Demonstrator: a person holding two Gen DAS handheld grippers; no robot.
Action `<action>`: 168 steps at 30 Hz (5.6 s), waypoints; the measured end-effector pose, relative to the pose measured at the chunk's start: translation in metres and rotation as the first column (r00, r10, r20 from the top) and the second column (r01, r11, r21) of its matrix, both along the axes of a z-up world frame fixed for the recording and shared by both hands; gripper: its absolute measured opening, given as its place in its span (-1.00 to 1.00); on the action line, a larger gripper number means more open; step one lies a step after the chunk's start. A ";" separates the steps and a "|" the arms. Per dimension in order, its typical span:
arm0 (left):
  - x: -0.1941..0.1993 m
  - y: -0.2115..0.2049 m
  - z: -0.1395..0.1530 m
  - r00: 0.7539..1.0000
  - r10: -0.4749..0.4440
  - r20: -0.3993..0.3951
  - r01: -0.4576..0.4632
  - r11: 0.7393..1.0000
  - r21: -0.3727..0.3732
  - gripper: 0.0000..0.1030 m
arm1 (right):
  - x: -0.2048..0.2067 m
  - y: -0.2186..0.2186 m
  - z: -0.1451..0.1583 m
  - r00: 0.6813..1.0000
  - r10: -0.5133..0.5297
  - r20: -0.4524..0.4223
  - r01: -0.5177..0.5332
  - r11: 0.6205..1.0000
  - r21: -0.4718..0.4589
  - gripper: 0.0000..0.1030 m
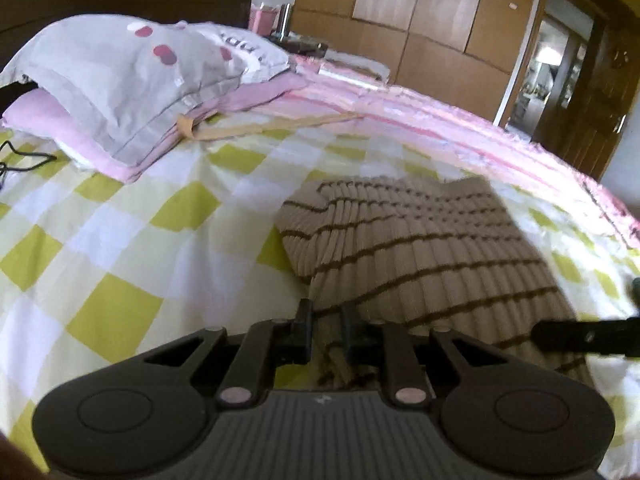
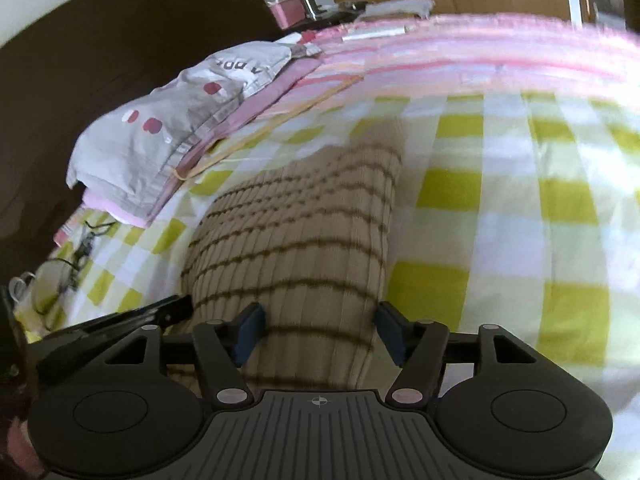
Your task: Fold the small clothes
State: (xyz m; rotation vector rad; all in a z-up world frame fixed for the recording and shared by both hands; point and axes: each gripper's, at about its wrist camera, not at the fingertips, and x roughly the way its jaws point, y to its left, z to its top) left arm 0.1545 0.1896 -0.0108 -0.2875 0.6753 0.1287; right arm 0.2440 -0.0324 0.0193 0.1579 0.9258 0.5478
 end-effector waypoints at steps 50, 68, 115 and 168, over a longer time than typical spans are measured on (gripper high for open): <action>0.015 -0.013 0.020 0.988 -0.147 0.051 0.150 0.986 -0.069 -0.51 | -0.038 -0.035 0.034 0.987 -0.026 0.157 0.042 0.994 -0.104 -0.29; 0.053 -0.016 0.020 0.974 -0.185 0.129 0.200 0.973 -0.112 -0.45 | 0.069 -0.022 -0.011 0.990 -0.140 0.010 0.140 0.990 0.013 -0.68; -0.024 -0.061 0.027 0.978 -0.191 -0.077 0.197 0.978 0.071 -0.44 | -0.113 -0.024 0.013 1.000 0.015 0.017 -0.016 0.997 0.078 -0.56; -0.136 -0.142 -0.001 0.938 -0.272 -0.214 0.306 0.940 0.150 -0.10 | -0.208 -0.076 -0.010 0.989 -0.144 0.029 0.144 0.990 0.002 -0.19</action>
